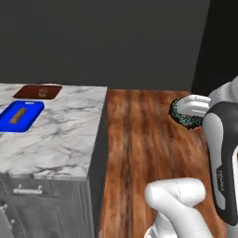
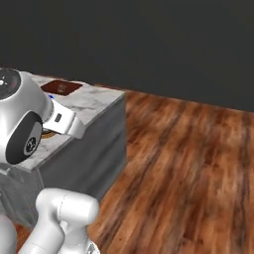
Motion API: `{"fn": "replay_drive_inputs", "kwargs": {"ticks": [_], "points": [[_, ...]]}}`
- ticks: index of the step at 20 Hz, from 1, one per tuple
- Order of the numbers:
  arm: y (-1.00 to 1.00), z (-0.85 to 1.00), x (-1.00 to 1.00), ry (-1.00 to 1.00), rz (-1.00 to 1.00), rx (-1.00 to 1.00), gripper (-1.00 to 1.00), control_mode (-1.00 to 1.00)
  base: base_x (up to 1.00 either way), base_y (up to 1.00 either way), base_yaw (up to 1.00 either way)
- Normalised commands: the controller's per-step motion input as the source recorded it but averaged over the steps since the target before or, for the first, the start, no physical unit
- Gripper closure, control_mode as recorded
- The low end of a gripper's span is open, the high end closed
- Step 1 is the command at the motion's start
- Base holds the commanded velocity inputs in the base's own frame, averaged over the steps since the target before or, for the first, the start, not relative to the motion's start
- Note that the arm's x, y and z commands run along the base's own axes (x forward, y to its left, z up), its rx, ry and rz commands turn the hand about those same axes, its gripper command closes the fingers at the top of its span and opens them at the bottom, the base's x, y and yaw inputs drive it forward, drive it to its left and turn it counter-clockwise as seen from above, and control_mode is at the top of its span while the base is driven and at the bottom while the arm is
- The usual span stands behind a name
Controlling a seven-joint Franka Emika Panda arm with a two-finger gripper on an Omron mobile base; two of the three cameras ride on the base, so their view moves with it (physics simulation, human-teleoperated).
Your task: Take the cake and donut from the fridge and place them on the empty tray on the dining counter.
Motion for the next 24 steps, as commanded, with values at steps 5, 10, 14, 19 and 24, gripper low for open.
{"fn": "replay_drive_inputs", "kwargs": {"ticks": [5,10,14,19,24], "points": [[0.0,0.0,0.0,0.0,0.0,0.0,1.0,1.0,1.0,-0.92,0.45],[0.0,0.0,0.0,0.0,0.0,0.0,1.0,1.0,1.0,-0.97,0.4],[0.0,0.0,0.0,0.0,0.0,0.0,1.0,1.0,1.0,-0.96,0.4],[0.0,0.0,0.0,0.0,0.0,0.0,1.0,1.0,1.0,-0.9,0.41],[0.0,0.0,0.0,0.0,0.0,0.0,1.0,1.0,1.0,-0.86,0.42]]}}
